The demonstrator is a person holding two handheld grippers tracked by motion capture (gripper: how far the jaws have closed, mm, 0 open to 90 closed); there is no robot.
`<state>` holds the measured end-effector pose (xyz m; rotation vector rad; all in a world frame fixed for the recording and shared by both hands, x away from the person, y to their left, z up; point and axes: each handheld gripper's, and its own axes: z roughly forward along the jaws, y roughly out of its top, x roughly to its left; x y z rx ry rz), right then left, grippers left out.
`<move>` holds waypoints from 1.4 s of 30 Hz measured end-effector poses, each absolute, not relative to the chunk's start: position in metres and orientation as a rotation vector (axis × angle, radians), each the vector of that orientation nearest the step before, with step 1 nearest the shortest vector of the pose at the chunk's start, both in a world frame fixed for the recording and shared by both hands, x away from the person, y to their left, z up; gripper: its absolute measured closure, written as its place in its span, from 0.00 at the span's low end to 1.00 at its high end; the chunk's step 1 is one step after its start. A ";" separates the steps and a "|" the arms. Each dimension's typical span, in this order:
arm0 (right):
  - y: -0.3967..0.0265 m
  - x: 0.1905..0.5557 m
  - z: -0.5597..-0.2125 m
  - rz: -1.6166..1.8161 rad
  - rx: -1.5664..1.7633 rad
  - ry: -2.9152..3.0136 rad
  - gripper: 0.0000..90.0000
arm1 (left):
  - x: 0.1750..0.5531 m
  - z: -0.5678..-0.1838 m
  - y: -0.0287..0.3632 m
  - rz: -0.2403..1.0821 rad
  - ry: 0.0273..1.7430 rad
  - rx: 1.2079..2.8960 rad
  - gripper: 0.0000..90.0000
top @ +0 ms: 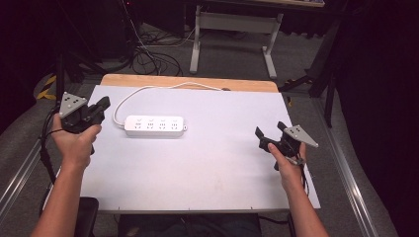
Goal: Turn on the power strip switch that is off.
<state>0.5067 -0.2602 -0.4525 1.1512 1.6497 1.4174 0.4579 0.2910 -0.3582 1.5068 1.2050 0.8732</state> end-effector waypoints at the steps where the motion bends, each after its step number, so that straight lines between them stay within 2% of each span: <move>1: -0.260 0.507 -0.453 1.417 1.151 1.650 0.09 | 0.459 -0.358 0.289 0.871 1.202 1.516 1.00; 22: -0.258 0.509 -0.454 1.419 1.165 1.682 0.10 | 0.492 -0.365 0.264 0.777 1.160 1.763 1.00; 37: -0.256 0.510 -0.453 1.420 1.152 1.690 0.11 | 0.530 -0.387 0.240 0.671 1.140 1.858 1.00; 42: -0.256 0.510 -0.452 1.427 1.145 1.694 0.11 | 0.536 -0.384 0.232 0.678 1.128 1.893 1.00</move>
